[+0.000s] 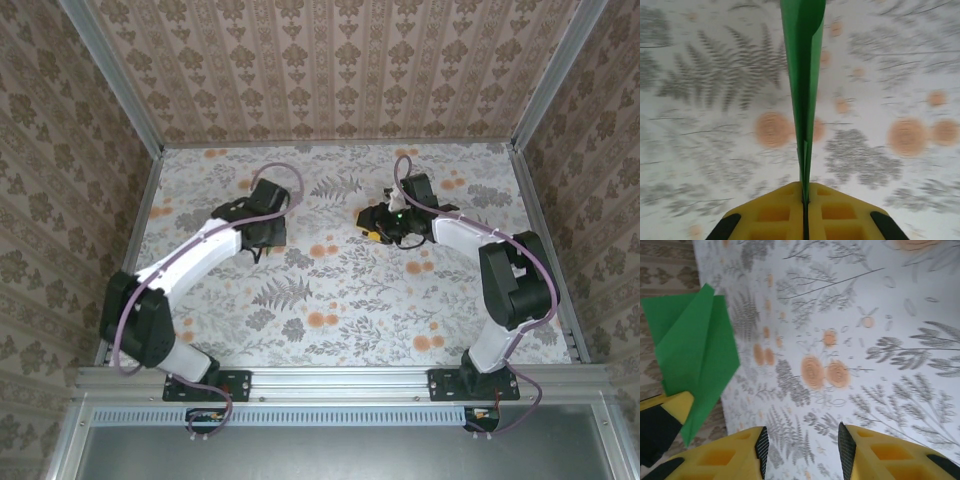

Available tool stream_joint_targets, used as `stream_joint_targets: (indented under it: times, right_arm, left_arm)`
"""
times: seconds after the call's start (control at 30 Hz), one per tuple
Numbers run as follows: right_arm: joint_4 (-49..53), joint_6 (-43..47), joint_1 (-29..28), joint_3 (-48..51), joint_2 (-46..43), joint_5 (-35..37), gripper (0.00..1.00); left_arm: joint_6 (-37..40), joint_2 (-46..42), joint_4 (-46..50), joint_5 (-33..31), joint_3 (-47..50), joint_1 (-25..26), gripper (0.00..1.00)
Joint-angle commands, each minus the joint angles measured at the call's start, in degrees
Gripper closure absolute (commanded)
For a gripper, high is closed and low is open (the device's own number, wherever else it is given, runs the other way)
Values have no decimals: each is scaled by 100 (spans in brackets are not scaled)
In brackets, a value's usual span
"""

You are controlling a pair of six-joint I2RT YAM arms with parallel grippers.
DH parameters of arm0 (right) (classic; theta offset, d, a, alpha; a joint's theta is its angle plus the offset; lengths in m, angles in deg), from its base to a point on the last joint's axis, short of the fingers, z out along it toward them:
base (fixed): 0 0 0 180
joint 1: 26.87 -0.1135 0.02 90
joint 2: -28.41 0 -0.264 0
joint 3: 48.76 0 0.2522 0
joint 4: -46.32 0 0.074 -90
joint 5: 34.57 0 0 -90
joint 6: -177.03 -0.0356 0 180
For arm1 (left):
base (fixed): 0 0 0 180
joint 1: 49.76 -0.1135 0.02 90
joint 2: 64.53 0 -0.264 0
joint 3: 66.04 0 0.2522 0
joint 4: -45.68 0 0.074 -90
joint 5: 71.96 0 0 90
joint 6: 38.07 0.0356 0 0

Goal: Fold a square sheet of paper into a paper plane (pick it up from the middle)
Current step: Turn over the paper at the center of the table.

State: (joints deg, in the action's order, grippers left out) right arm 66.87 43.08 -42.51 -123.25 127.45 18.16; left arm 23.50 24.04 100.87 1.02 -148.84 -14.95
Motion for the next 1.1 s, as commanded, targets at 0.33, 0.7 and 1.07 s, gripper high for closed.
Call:
stream_joint_targets:
  times: [0.33, 0.7, 1.07]
  right_arm:
    - [534, 395, -14, 91, -263, 720, 54]
    - [611, 606, -932, -290, 49, 1327, 56]
    - [1008, 433, -2603, -1861, 1326, 2180, 64]
  left_arm:
    - [-284, 1796, 333, -336, -1114, 906, 62]
    - [-878, 618, -1788, 2096, 527, -285, 24]
    - [-1320, -557, -2466, 2534, 2168, -1697, 9]
